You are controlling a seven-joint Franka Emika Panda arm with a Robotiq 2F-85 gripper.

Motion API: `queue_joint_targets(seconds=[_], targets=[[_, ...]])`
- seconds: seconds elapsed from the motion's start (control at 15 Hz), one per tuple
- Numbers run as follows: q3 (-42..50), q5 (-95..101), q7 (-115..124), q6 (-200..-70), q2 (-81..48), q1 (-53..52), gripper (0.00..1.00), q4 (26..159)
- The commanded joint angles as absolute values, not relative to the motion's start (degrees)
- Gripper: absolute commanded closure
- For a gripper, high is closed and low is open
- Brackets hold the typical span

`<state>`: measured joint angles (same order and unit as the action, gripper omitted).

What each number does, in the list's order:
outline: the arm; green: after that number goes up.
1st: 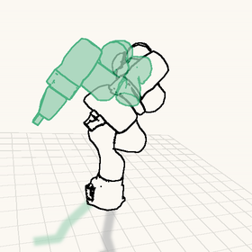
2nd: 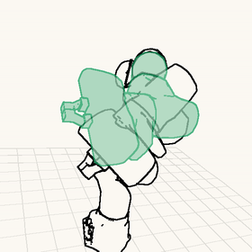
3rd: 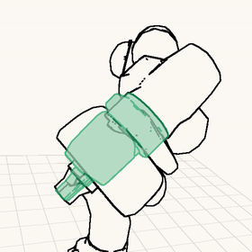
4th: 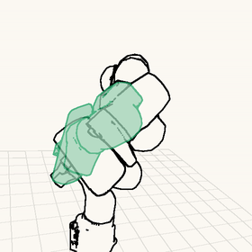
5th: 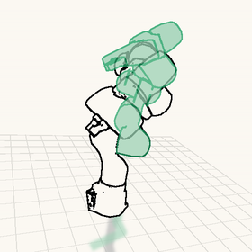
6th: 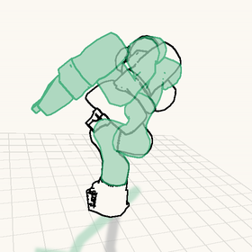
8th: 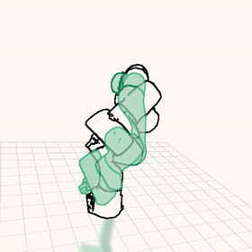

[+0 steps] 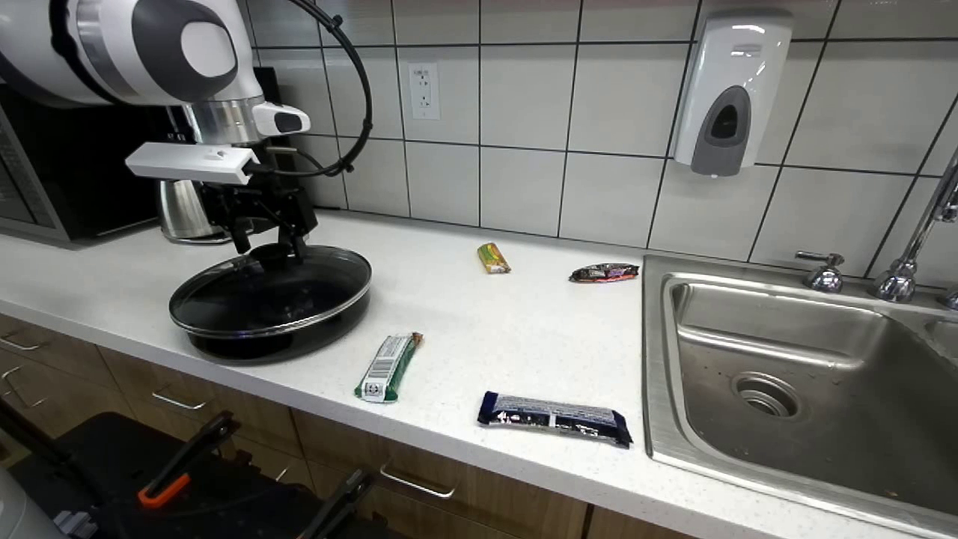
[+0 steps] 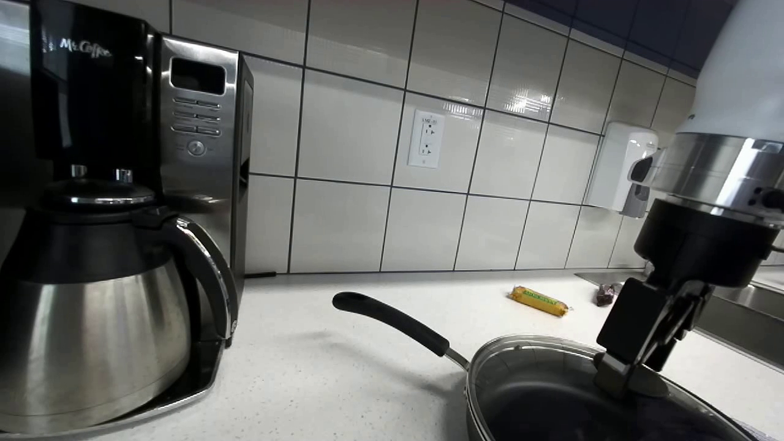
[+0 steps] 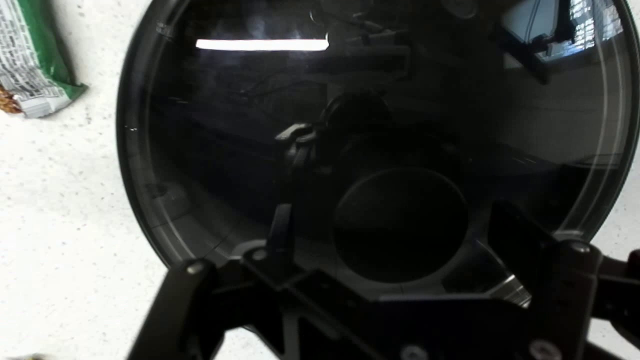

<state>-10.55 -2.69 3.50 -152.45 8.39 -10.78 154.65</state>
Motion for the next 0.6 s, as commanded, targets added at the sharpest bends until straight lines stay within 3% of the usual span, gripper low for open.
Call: queue_joint_targets(seconds=[0.0, 0.27, 0.53], targets=[[-10.7, -1.1, 3.6, -150.3, 7.7, -10.6, 0.26, 153.1], [-11.0, -0.4, 3.8, -150.1, 7.9, -10.8, 0.58, 152.9], [-11.2, -1.8, 2.7, -148.6, 10.0, -11.6, 0.61, 152.8]])
